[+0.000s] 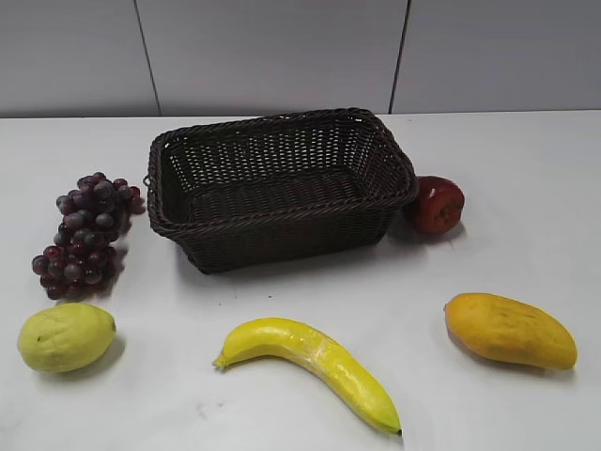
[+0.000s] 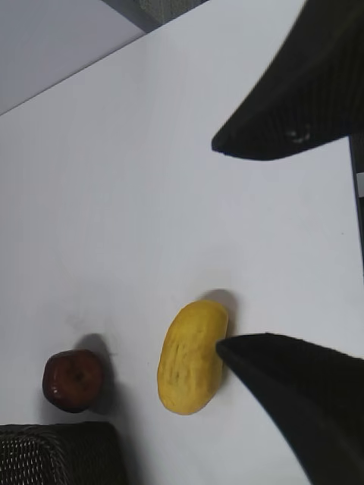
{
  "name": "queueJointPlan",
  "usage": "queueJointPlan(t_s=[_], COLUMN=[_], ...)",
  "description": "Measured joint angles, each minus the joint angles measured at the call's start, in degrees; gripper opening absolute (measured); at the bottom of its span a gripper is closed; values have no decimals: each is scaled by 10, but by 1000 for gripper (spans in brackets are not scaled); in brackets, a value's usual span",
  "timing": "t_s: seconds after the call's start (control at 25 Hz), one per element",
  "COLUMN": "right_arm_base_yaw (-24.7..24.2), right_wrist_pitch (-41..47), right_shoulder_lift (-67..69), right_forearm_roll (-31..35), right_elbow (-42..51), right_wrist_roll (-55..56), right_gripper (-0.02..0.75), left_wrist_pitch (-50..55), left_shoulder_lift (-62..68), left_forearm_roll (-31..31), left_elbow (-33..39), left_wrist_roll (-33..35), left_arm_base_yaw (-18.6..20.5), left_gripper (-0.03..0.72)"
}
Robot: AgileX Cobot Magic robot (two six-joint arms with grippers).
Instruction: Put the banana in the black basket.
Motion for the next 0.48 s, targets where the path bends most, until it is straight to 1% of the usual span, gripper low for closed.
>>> queueJointPlan(t_s=[0.48], right_arm_base_yaw=[0], right_wrist_pitch=[0], right_shoulder_lift=[0], right_forearm_roll=[0], right_elbow=[0], right_wrist_roll=[0], right_gripper=[572], left_wrist_pitch=[0], left_shoulder_lift=[0], left_forearm_roll=[0], left_elbow=[0], left_wrist_roll=[0], left_arm_base_yaw=[0], left_gripper=[235])
